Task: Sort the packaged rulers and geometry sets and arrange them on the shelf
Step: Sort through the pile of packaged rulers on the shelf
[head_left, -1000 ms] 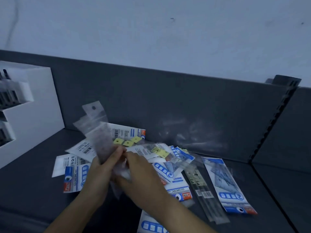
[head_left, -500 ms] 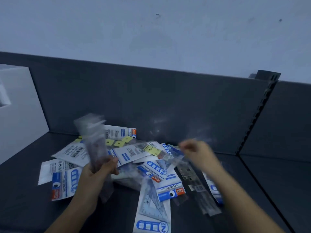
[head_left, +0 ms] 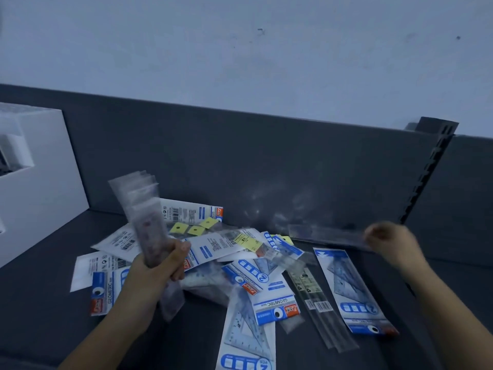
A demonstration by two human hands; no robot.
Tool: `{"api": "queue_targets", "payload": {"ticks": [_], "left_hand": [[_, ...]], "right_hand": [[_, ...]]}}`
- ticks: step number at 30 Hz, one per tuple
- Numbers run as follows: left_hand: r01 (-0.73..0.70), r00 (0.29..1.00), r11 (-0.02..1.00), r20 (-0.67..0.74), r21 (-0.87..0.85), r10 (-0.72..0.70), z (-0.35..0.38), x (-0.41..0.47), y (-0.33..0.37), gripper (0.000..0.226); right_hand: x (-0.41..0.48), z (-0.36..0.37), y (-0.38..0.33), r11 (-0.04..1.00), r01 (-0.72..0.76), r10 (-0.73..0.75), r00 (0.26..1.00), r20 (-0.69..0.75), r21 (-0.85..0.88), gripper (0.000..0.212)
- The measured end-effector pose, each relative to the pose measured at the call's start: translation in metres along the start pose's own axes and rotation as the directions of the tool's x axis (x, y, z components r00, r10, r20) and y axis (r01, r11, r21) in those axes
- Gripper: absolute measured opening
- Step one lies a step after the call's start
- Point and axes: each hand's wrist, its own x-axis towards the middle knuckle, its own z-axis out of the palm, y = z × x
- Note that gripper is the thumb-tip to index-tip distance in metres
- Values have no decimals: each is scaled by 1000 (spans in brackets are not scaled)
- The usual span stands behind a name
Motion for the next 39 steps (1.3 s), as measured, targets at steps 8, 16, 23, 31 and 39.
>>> {"api": "queue_targets", "payload": {"ticks": [8,16,23,31,39], "left_hand": [[-41,977,996,212,73,25,26,-10,22,38],[-42,971,989,239,141,7,34,-24,23,23],[37,998,998,-58,48,-34,-10,-8,14,69],[108,988,993,-113,51,-102,-26,-8,0,24],[182,983,983,19,15,-182,-21,-9,-1,11]], "right_hand": [[-66,-15,-147,688,662,-584,748,-315,297,16],[-121,35,-222,325,387,-745,667,-19,863,16],[-86,54,-165,729,528,-658,717,233,435,21],[-116,96,-97,656,732,-496,603,625,-187,56],[-101,136,-110,507,779,-794,589,151,-370,52]]}}
